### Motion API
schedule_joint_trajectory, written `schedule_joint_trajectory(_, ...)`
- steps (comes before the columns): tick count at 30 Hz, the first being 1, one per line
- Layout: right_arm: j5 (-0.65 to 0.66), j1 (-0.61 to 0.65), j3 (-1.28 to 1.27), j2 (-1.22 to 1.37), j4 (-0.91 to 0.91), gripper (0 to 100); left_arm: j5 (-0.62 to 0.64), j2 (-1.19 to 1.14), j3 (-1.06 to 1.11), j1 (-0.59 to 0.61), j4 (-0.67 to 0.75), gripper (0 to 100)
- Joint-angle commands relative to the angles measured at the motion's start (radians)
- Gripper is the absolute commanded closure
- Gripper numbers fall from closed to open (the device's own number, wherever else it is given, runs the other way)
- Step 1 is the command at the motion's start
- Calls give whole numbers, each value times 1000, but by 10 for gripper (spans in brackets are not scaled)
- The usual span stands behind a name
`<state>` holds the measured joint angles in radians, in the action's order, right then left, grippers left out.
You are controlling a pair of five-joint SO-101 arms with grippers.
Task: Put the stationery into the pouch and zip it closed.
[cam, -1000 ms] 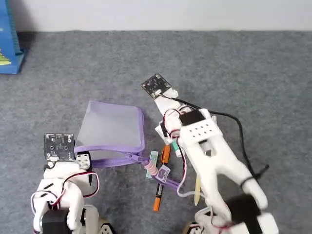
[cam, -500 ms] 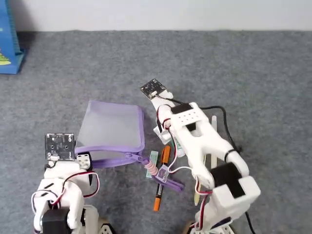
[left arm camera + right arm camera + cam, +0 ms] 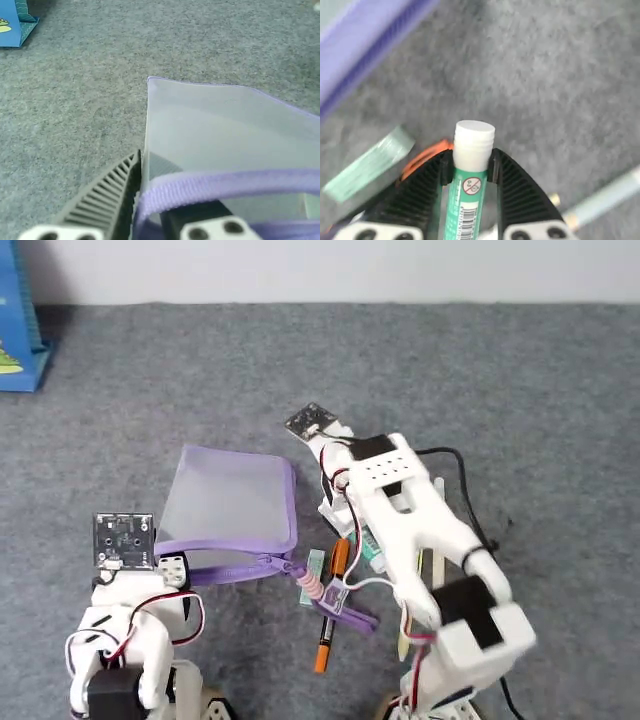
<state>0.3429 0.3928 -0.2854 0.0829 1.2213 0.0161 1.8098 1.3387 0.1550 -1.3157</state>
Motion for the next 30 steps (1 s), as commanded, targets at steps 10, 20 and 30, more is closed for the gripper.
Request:
schedule_joint_trajectory(10, -100, 59, 55, -568, 292, 989, 5, -258, -269, 2, -2, 989)
schedule_joint_trajectory(20, -430, 206, 57, -877, 308, 989, 31, -687, -642, -97, -153, 989)
schedule_joint_trajectory(30, -523, 239, -186, -1265, -124, 991, 60, -827, -719, -114, -175, 989)
